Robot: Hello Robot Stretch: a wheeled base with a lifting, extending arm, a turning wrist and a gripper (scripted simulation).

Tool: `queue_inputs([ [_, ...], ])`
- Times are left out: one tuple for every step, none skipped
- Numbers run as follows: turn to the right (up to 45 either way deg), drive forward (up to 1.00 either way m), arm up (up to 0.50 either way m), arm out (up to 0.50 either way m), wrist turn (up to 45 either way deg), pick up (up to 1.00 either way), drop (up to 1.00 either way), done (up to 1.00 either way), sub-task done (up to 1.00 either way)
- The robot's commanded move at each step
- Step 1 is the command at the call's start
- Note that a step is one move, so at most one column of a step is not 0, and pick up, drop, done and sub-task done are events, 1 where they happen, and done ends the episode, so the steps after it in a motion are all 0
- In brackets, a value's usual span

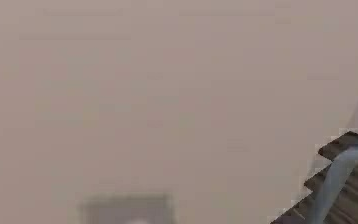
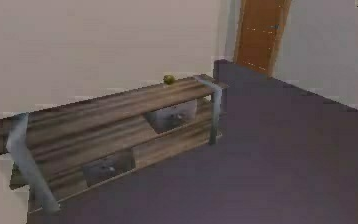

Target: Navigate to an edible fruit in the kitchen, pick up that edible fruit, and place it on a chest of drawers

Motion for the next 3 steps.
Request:
queue_inputs([
  [45.0, 0.00, 0.00, 0.00, 0.0, 0.00, 0.00, 0.00, 0.00],
  [45.0, 0.00, 0.00, 0.00, 0.0, 0.00, 0.00, 0.00, 0.00],
  [45.0, 0.00, 0.00, 0.00, 0.0, 0.00, 0.00, 0.00, 0.00],
])
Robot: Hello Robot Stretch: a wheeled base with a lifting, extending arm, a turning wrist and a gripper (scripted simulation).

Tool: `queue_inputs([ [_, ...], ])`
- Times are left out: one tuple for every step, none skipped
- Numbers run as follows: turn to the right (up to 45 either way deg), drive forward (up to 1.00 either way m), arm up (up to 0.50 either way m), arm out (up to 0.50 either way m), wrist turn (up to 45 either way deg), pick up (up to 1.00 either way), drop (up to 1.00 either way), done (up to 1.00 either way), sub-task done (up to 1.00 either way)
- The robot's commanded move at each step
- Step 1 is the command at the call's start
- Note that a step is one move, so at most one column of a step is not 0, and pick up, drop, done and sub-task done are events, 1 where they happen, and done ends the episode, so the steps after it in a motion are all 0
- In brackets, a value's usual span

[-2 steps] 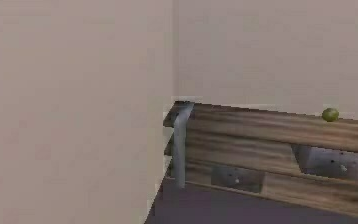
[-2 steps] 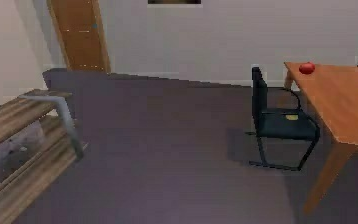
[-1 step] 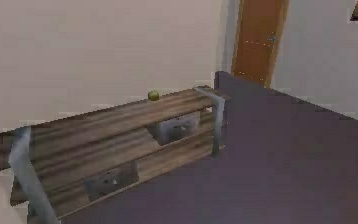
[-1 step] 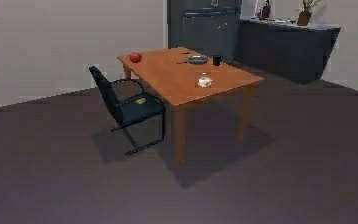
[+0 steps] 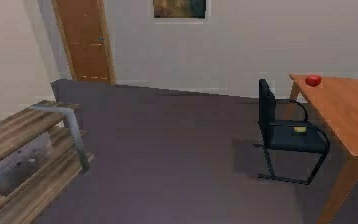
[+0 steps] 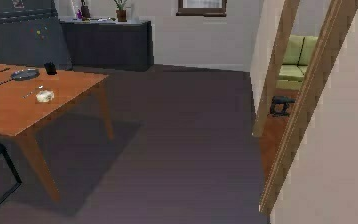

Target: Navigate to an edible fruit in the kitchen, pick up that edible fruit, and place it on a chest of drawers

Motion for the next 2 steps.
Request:
queue_inputs([
  [12.0, 0.00, 0.00, 0.00, 0.0, 0.00, 0.00, 0.00, 0.00],
  [3.0, 0.00, 0.00, 0.00, 0.0, 0.00, 0.00, 0.00, 0.00],
])
